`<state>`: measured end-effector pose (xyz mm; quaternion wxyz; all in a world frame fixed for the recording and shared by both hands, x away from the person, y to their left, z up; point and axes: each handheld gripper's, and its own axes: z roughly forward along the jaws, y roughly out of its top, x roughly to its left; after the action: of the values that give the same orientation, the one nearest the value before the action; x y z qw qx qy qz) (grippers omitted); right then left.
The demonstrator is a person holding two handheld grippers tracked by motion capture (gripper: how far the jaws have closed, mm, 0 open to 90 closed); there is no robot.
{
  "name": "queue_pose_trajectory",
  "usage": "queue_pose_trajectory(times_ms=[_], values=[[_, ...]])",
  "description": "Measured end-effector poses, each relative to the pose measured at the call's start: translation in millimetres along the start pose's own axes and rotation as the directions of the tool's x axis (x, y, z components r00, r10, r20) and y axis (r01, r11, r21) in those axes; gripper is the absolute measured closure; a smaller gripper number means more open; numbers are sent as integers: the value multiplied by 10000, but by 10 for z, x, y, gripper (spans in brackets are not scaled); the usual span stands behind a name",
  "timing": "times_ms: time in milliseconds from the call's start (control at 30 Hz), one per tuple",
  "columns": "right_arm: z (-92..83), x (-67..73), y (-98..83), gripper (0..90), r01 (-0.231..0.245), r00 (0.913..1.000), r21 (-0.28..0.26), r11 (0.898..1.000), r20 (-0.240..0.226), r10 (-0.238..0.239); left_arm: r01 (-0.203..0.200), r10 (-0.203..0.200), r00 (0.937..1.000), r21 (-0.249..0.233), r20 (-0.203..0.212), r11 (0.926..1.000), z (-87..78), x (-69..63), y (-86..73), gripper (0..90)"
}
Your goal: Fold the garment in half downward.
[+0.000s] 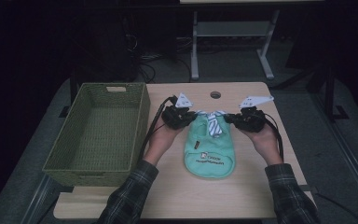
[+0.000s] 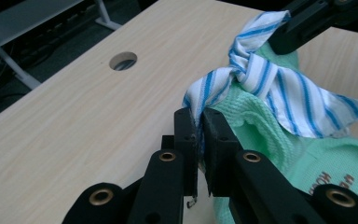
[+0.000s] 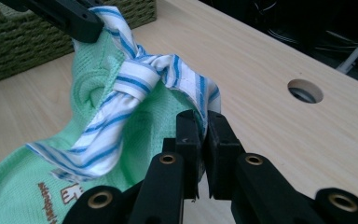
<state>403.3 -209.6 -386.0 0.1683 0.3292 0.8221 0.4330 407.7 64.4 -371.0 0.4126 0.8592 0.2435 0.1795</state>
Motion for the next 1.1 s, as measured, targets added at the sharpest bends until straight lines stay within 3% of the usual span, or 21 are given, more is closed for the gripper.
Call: queue_pose_trajectory(times_ms=[367, 467, 667, 933, 1100], values=[[35, 184, -271, 843, 259, 9996, -17, 9997, -78, -259, -406, 401, 9990, 356, 173, 9985, -17, -127, -185, 843], [21, 195, -249, 843, 450, 9989, -85, 9989, 110, -449, -427, 426, 9991, 137, 81, 9990, -52, -104, -145, 843], [-121, 195, -71, 843, 632, 9976, -806, 9947, 325, -607, -638, 624, 9977, -541, -271, 9965, -221, -100, 2, 843], [-97, 271, -205, 842, 672, 9977, -488, 9965, 43, -671, -840, 841, 9963, -69, 147, 9964, -229, -219, -167, 840], [-94, 341, -312, 840, 641, 9977, -323, 9974, -212, -648, -1046, 1046, 9943, -12, 191, 9945, -253, -297, -238, 837]])
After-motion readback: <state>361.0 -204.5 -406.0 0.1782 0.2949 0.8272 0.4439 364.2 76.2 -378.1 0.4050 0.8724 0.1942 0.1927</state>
